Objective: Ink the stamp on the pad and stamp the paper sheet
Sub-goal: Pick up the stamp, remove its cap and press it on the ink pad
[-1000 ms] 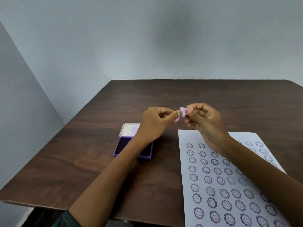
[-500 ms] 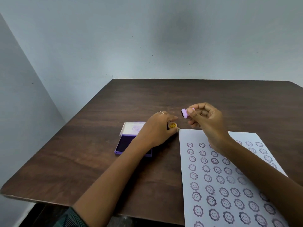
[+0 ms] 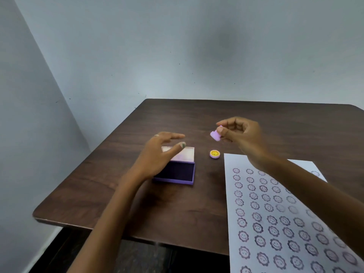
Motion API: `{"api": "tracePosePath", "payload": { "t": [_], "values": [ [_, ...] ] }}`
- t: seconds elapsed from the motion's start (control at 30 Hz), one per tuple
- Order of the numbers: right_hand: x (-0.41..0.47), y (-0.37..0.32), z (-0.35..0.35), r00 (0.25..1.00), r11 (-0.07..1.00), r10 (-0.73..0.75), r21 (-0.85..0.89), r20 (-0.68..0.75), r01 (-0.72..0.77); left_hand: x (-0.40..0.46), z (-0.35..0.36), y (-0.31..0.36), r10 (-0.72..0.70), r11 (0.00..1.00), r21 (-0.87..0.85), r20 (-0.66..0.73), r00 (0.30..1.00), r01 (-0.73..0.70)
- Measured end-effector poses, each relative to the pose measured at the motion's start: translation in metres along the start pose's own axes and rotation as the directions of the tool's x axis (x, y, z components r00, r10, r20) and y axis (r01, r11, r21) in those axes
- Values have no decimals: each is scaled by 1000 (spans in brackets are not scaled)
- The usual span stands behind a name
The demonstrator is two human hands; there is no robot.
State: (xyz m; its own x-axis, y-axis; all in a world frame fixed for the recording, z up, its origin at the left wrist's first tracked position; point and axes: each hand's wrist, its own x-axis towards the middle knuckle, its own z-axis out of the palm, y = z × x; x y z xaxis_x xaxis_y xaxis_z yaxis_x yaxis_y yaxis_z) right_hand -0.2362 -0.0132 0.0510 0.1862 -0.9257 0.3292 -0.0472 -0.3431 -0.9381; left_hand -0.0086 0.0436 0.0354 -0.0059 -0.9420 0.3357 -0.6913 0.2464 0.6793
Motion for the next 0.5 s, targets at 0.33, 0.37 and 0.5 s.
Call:
{"api": "tracePosePath", "payload": {
  "t": [0.33, 0.37, 0.5],
  "values": [
    [-27, -14, 80, 944, 937, -10, -328, 328, 124, -79, -22, -33, -169, 986, 7, -49, 984, 169],
    [-27, -14, 86, 943, 921, -24, -361, 331, 150, -79, -20, -32, -163, 986, 25, -60, 985, 165],
    [-28, -12, 106, 937, 879, -45, -432, 346, 202, -80, -18, -32, -147, 985, 77, -105, 983, 156]
  ]
}}
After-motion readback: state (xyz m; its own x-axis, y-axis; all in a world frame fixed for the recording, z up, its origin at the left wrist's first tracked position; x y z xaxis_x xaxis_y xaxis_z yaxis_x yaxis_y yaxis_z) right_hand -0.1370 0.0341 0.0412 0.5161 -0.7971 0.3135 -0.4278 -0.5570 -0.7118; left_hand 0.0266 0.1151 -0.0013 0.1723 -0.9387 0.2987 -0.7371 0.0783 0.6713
